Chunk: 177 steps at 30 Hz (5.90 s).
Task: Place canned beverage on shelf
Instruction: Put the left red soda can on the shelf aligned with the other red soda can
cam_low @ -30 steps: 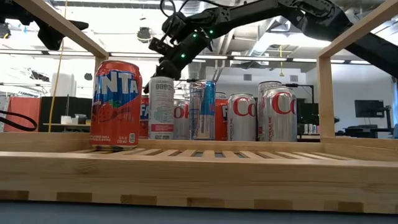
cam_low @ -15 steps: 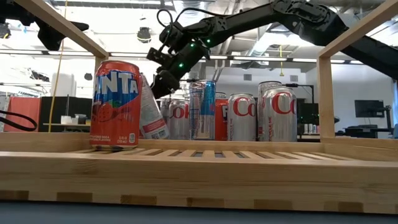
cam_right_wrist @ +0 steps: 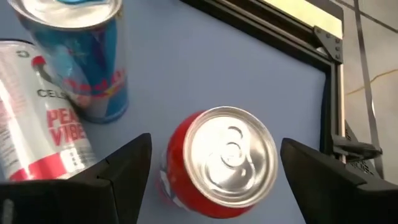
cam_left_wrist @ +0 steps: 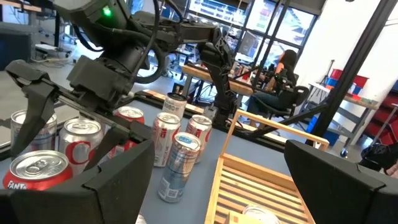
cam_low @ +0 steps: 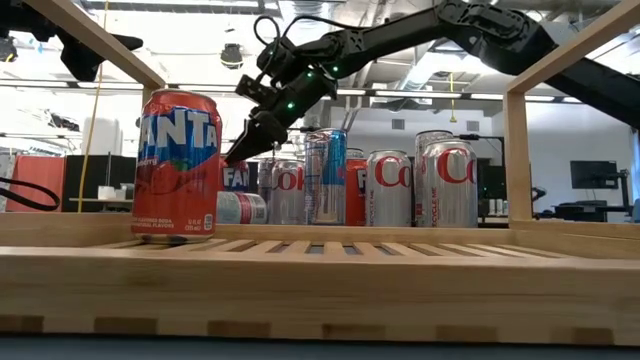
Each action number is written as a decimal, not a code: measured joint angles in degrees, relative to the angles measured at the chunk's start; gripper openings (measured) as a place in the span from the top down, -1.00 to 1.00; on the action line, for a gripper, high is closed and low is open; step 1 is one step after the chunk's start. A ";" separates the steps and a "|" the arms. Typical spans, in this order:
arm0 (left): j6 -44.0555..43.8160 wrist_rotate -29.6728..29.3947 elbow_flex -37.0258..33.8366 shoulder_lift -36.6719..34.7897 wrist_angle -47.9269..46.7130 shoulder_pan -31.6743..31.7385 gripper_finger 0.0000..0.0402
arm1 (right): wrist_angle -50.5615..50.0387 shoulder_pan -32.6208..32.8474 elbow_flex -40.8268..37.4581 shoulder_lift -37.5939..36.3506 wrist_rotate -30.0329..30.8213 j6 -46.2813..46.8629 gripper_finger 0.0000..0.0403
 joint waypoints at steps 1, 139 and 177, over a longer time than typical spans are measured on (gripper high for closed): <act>0.00 0.00 0.01 0.00 0.00 0.00 -0.73 | 0.41 -0.02 0.00 0.00 -0.36 0.00 -0.64; -1.03 -0.87 0.02 0.02 0.14 -0.02 -0.73 | -29.25 14.97 1.18 -23.29 39.82 50.33 -0.18; -12.83 1.06 0.02 0.04 -0.06 -0.02 -0.73 | -18.73 46.73 -0.09 -5.87 51.66 99.09 -0.18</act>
